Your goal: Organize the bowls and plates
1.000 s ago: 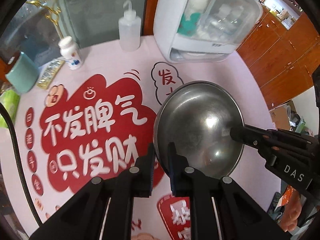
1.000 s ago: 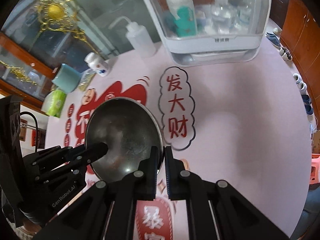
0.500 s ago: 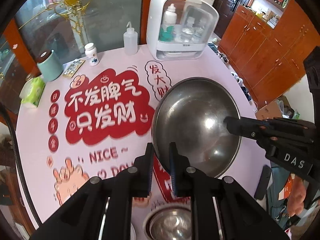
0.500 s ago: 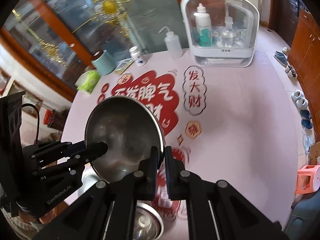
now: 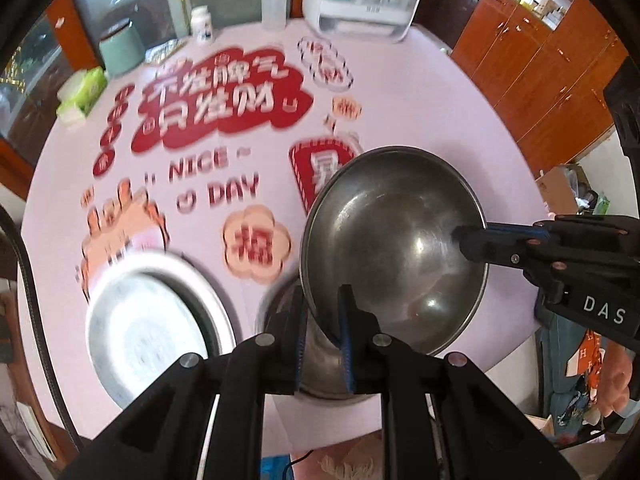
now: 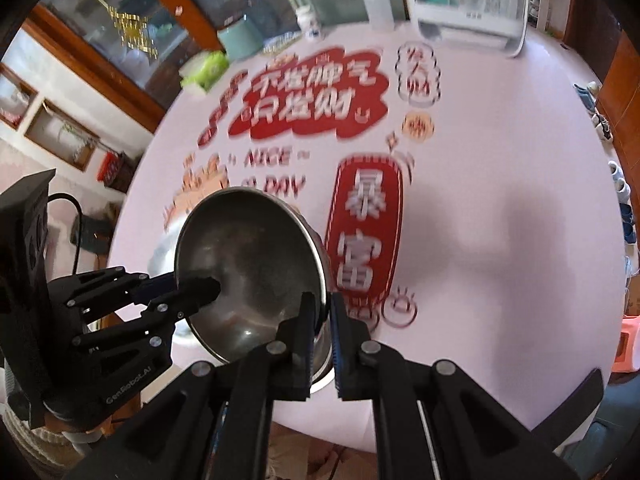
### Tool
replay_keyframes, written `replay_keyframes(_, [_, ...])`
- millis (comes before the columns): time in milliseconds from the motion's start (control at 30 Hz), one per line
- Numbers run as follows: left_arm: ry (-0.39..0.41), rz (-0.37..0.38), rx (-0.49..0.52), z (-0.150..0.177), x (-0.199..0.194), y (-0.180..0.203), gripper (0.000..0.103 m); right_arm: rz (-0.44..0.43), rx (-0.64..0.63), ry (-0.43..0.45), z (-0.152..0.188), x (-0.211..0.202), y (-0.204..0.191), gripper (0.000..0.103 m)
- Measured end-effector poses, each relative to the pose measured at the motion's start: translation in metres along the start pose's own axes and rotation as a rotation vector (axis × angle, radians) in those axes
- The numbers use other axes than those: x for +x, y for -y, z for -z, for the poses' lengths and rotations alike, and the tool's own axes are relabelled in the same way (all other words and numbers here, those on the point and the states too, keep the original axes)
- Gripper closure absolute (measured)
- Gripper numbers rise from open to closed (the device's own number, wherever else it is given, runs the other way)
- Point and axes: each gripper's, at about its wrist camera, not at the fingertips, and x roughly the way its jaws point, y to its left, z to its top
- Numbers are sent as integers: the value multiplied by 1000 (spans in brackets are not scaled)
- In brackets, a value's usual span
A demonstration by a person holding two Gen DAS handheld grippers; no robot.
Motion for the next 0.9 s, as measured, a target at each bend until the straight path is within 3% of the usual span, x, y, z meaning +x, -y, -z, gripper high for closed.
replay_keyframes(100, [-6, -32, 9, 21, 15, 1, 90, 10, 5, -38, 14, 21, -2, 96])
replay_keyframes(333, [-52, -11, -49, 43, 39, -10, 90, 34, -8, -89, 30, 47, -9, 96])
replay_keyframes(767, [-66, 1, -73, 46, 53, -24, 89, 96, -69, -143, 34, 72, -20, 94])
replay_keyframes(900, [-48, -25, -85, 44, 49, -32, 84, 152, -122, -105, 33, 70, -25, 92])
